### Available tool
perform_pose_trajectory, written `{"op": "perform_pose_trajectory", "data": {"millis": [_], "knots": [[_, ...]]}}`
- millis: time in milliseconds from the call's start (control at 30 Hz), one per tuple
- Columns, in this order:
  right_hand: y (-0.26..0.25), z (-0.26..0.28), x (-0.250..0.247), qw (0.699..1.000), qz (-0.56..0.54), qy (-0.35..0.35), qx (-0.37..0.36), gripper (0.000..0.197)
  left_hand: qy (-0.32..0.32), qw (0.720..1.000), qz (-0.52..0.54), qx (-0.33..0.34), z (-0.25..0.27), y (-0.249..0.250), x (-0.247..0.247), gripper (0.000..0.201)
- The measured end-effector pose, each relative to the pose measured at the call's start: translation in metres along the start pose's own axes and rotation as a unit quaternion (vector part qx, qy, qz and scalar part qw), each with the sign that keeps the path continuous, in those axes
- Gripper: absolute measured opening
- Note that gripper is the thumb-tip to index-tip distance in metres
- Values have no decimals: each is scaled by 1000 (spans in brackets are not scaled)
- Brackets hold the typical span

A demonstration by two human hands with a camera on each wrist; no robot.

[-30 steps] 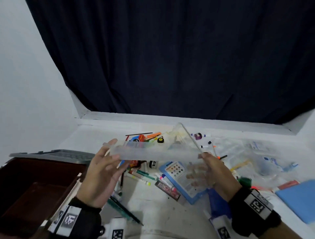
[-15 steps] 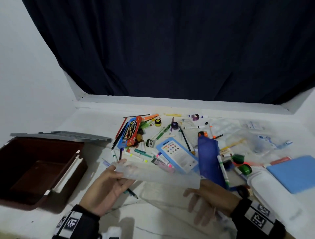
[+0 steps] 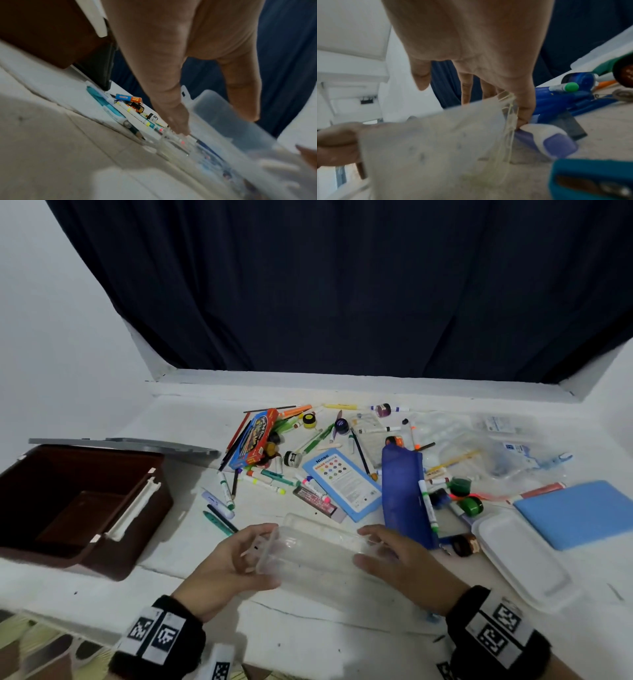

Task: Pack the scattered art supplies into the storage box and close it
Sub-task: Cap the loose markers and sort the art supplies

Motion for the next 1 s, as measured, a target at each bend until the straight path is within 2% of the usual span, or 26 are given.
{"op": "perform_pose_trajectory", "data": {"millis": [100,233,300,400,533,700,800,900,1000], "knots": [[-1,1,4,996,80,-9,-32,78,-1,998,-58,7,-1,1,0,75],[-8,2,8,986,152,-56,-26,98,13,989,-149,19,-7,7,-8,83],[-13,3,9,978,187,-88,-22,108,12,977,-212,30,-11,9,-11,81],[-17,1,12,950,273,-148,-22,120,22,948,-312,63,-13,11,-12,77],[-20,-4,18,932,330,-150,-20,114,27,896,-421,139,-14,14,-13,76],[-25,-10,27,918,379,-117,-13,106,54,817,-562,116,-21,12,-45,85],[-26,-14,29,918,385,-93,-8,103,37,803,-581,125,-28,14,-64,61],[-25,-19,30,919,383,-93,5,101,19,758,-642,114,-43,12,-80,45],[-27,-25,31,918,384,-102,13,101,37,755,-642,131,-57,16,-90,38]]}}
Point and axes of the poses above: each hand's wrist, its own z-axis away from the middle knuckle, its own x-axis out of the palm, y = z × x, the point moved 2 cm from there along -z, towards the middle knuckle, and after that the axes turned 10 degrees about -x, right-handed, at the moved point
